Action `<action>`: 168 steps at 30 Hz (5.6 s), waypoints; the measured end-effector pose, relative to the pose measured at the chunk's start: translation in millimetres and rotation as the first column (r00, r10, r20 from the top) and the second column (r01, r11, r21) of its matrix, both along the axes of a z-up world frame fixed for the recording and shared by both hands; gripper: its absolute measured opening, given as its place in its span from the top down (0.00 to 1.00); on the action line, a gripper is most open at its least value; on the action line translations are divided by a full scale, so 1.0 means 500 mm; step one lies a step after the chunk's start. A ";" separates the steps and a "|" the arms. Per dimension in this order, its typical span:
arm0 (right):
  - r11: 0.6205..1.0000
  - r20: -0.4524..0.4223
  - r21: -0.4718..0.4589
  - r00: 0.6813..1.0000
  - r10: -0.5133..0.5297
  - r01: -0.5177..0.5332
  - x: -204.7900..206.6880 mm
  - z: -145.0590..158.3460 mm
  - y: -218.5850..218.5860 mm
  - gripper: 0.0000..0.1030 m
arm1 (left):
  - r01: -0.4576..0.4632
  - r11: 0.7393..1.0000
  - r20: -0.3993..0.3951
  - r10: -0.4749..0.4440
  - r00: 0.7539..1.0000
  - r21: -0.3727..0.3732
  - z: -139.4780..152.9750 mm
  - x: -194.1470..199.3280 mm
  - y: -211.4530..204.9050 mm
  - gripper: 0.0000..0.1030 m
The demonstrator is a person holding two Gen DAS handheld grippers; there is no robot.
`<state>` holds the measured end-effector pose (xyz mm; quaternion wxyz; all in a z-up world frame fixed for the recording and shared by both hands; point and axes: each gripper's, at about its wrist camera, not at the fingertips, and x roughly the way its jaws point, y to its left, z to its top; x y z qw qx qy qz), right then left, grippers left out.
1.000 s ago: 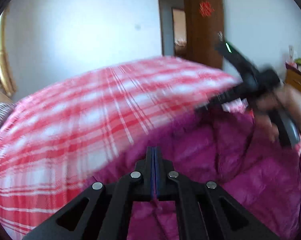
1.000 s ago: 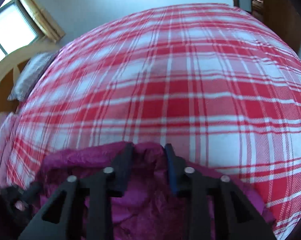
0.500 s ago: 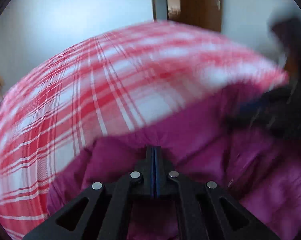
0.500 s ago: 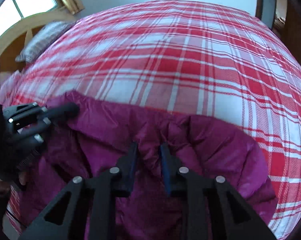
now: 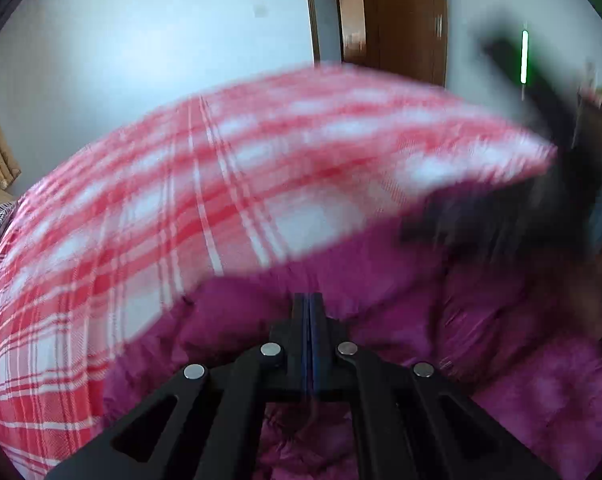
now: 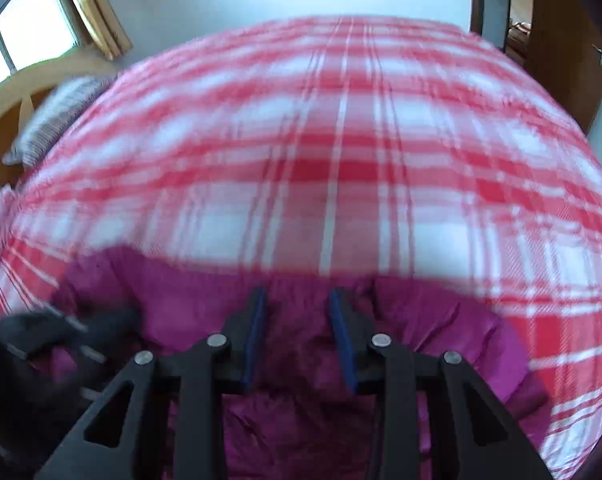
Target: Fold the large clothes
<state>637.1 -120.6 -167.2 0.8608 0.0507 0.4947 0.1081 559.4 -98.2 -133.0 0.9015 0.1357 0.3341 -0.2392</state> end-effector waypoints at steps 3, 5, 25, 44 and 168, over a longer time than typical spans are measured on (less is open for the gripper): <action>0.995 0.057 -0.087 0.997 0.046 -0.041 -0.038 -0.019 0.010 0.66 | -0.039 0.997 0.062 0.043 0.997 -0.060 0.045 0.000 0.010 0.99; 0.994 0.089 -0.101 0.995 0.049 -0.040 -0.047 -0.026 0.010 0.66 | -0.078 0.996 0.013 0.079 0.997 -0.046 0.029 0.027 0.005 0.99; 0.998 0.157 -0.065 0.987 0.019 -0.009 -0.061 -0.050 0.005 0.66 | -0.139 0.987 -0.063 0.144 0.988 0.075 -0.099 0.041 -0.014 0.99; 0.994 0.161 -0.111 0.987 0.025 -0.007 -0.061 -0.053 0.015 0.66 | -0.139 0.987 -0.062 0.145 0.987 0.084 -0.103 0.045 -0.018 0.99; 0.907 0.471 0.418 0.864 -0.177 -0.042 -1.067 0.255 -0.290 0.92 | -0.011 0.915 -0.065 -0.017 0.998 -0.404 0.224 -0.868 0.421 0.96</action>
